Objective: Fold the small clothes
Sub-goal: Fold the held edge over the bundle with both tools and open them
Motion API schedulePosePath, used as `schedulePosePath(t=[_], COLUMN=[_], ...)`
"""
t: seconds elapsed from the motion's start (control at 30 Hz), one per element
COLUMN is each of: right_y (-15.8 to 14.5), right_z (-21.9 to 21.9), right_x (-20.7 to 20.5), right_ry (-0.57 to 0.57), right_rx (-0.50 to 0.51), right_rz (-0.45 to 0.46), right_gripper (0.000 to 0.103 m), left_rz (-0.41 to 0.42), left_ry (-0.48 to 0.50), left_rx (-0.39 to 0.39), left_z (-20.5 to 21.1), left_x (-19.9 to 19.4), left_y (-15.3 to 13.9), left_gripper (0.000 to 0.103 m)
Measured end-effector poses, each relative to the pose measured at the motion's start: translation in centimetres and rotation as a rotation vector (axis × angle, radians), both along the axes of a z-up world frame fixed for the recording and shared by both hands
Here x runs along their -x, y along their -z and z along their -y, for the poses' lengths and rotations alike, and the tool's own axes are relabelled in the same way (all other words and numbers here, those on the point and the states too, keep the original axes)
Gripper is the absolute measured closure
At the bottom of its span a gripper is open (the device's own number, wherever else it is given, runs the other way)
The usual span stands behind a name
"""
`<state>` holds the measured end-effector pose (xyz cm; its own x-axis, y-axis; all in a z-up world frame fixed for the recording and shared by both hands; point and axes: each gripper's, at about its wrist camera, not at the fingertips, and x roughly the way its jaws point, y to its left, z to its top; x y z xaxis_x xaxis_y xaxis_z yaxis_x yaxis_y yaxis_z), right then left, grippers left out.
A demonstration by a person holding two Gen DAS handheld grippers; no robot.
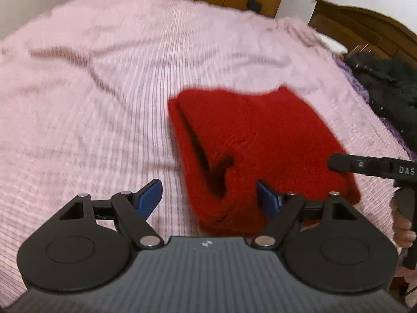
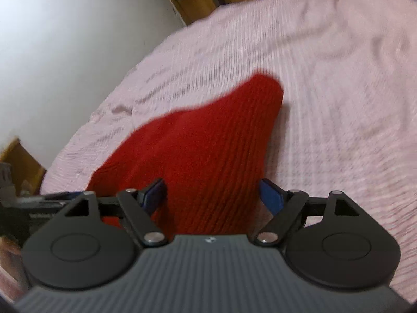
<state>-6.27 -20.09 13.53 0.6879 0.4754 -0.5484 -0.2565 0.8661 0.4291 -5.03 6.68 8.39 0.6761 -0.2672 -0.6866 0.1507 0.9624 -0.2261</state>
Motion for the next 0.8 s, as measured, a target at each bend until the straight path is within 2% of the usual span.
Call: schedulePosePath(t=[0.13, 0.27, 0.37, 0.43, 0.53, 0.6, 0.67, 0.73, 0.8], right_y=[-1.5, -0.1, 1.6, 2.1, 1.6, 1.8, 2.3, 3.0, 3.0], right_z=[1.5, 1.2, -0.9, -2.3, -5.8, -7.2, -7.9, -7.9, -7.5], right_x=[0.5, -1.7, -3.7, -4.4, -3.8, -3.6, -3.6, -3.6, -3.7], right_ry=[0.124, 0.179, 0.158, 0.12, 0.065, 0.024, -0.015, -0.019, 0.001], right_rx=[0.022, 0.024, 0.056, 0.029, 0.187, 0.288, 0.353, 0.369, 0.337], right_rz=[0.111, 0.093, 0.079, 0.063, 0.131, 0.165, 0.183, 0.202, 0.191], right_gripper=[0.023, 0.045, 0.053, 0.058, 0.058, 0.058, 0.058, 0.058, 0.057], left_rz=[0.11, 0.203, 0.225, 0.219, 0.162, 0.086, 0.06, 0.088, 0.089], left_ry=[-0.007, -0.014, 0.03, 0.075, 0.091, 0.064, 0.049, 0.053, 0.047], left_rx=[-0.046, -0.065, -0.056, -0.065, -0.111, -0.137, -0.108, -0.089, -0.083], left_z=[0.5, 1.5, 2.7, 3.7, 4.6, 4.5, 3.9, 3.4, 3.5], left_x=[0.7, 1.0, 0.6, -0.2, -1.6, -2.6, -2.6, -2.2, -2.1], left_y=[-3.1, -5.7, -6.5, -6.0, -3.5, -1.0, 0.9, 1.6, 1.6], left_gripper=[0.023, 0.034, 0.036, 0.036, 0.036, 0.036, 0.035, 0.035, 0.035])
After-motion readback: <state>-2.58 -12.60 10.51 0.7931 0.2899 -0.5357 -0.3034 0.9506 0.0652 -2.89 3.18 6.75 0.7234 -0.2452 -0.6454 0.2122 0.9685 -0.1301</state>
